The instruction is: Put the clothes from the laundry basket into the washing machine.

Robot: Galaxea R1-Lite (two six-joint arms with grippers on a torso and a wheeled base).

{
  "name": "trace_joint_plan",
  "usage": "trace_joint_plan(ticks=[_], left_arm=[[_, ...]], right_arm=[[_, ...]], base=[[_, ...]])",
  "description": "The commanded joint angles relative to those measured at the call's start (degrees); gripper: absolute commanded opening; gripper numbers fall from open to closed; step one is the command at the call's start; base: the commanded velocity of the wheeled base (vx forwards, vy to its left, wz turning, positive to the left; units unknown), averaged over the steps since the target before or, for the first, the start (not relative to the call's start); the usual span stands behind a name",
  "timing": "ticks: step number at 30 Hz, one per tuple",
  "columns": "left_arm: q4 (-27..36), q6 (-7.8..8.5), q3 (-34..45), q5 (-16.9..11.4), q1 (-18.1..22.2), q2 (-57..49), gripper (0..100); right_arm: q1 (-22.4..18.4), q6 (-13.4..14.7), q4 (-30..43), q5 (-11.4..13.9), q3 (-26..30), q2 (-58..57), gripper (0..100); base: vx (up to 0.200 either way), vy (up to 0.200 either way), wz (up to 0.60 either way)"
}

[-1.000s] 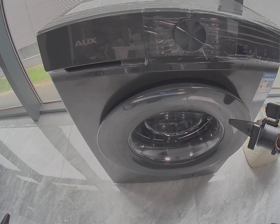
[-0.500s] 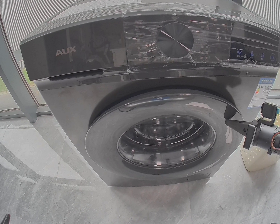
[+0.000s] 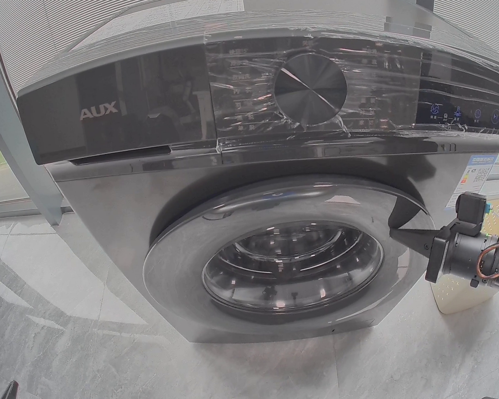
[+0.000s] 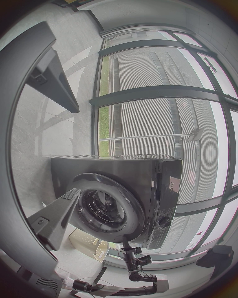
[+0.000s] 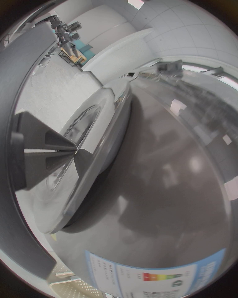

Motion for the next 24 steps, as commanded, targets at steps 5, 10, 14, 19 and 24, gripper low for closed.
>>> trace_joint_plan(ticks=[5,10,14,19,24], left_arm=[[-0.01,-0.05,1.01,0.00,0.01,-0.90,100],[0.07,-0.14,1.01,0.00,0.01,-0.90,100],[-0.01,-0.14,1.01,0.00,0.01,-0.90,100],[0.07,-0.14,1.01,0.00,0.01,-0.90,100],[0.07,-0.23,1.01,0.00,0.01,-0.90,100]], right_arm=[[2.73,-0.14,-3.50,-2.58,2.52,-2.18,0],[7.92,-1.01,-2.44,-3.02,10.26,-10.18,0],[7.74,-3.12,-1.21,-2.76,15.88,-17.47,0],[4.31,-4.53,5.20,-3.11,18.87,-28.19,0],[-1.93,-6.20,9.07,-2.49,18.78,-34.70,0]], base=[[0.000,0.000,0.00],[0.000,0.000,0.00],[0.000,0.000,0.00],[0.000,0.000,0.00],[0.000,0.000,0.00]])
